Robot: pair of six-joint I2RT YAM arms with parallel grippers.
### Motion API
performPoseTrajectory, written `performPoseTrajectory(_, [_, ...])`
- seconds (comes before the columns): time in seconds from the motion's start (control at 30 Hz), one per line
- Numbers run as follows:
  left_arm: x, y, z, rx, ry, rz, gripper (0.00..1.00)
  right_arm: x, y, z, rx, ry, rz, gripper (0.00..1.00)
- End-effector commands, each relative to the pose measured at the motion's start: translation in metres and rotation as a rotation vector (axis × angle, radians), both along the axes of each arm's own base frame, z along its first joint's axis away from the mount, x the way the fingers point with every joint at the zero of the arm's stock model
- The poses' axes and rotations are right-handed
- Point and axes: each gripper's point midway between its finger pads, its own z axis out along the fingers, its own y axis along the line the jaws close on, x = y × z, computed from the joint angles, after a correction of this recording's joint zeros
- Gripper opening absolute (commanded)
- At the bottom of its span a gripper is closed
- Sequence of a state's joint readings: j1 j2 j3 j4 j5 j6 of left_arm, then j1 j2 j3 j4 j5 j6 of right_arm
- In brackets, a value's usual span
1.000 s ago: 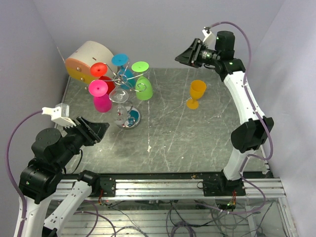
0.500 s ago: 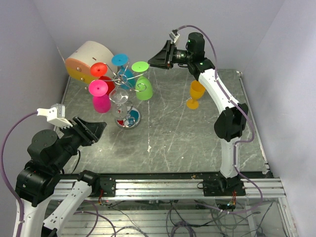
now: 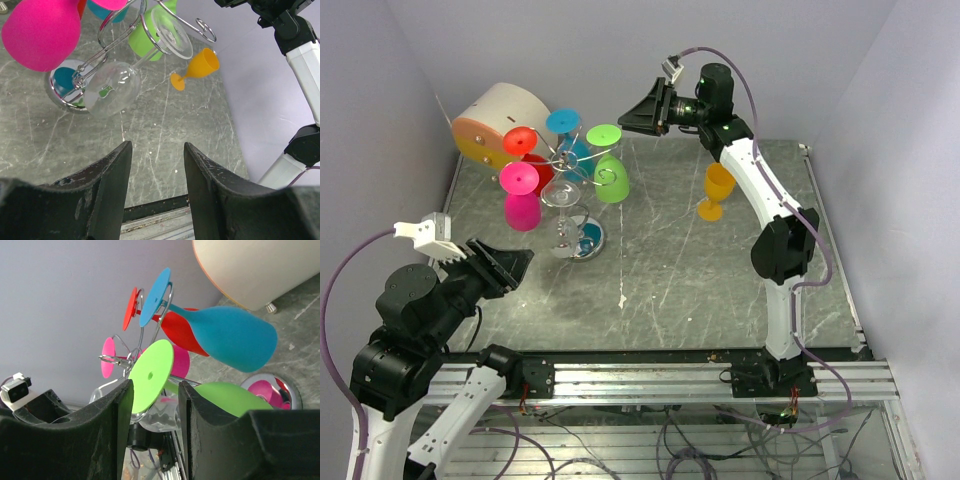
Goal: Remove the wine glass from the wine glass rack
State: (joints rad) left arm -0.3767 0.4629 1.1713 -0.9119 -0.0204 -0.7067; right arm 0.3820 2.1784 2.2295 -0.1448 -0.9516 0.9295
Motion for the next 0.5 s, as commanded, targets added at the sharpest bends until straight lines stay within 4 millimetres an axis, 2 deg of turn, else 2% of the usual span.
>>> performPoseTrajectory(0.0, [-0.004, 0.005, 0.012, -0.008, -0.039, 0.018, 0.56, 0.003, 0.005, 0.000, -0.007, -0.033, -0.004, 0.41])
performPoseTrajectory(0.47, [-0.001, 0.003, 0.007, -0.007, -0.029, 0.015, 0.56, -0.002, 0.019, -0.003, 0.010, -0.042, 0.035, 0.39])
